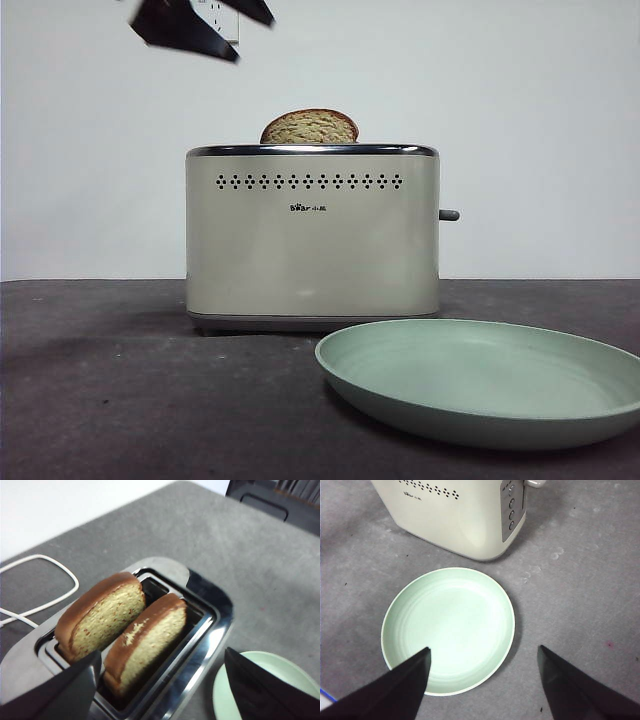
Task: Take the bread from the toaster,put the bread on the plate,put the plate on the table
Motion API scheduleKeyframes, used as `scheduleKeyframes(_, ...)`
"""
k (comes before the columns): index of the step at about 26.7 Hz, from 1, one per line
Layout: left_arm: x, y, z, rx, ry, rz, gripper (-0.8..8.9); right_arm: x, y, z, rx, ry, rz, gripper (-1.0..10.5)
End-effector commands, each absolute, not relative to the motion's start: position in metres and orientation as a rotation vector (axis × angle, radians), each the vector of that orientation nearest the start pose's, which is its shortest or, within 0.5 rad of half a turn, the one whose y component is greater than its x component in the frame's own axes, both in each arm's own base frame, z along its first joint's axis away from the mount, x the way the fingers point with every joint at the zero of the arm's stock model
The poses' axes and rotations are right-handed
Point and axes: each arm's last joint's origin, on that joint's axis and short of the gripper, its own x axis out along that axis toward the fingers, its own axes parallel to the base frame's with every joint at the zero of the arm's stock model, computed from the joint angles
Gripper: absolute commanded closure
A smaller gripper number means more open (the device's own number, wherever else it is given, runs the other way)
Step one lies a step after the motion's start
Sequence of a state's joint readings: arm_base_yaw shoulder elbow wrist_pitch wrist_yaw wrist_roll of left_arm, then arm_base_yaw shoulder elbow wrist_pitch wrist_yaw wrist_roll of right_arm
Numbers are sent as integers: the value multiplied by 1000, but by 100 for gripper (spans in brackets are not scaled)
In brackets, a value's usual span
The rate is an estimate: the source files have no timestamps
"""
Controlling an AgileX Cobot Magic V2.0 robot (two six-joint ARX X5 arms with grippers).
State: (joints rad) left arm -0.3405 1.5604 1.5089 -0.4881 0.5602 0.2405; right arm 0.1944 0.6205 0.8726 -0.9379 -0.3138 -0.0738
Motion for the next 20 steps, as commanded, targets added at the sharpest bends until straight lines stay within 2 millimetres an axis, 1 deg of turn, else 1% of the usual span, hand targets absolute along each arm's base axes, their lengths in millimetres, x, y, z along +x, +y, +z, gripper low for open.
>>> scheduleKeyframes(1,335,-142,364,227,415,-927,409,98,29,322,-21,653,512,603)
scheduleKeyframes(4,348,-151,354,266,413,-897,409,98,29,322,-21,653,512,603)
scheduleKeyframes(9,360,-160,340,281,403,-908,409,98,29,322,-21,653,512,603)
scheduleKeyframes(18,366,-176,321,306,434,-944,414,100,29,321,-22,660,508,603)
scheduleKeyframes(19,366,-176,321,307,436,-945,436,100,29,321,-22,660,508,603)
scheduleKeyframes(20,365,-178,321,310,438,-944,482,100,29,321,-22,659,508,603)
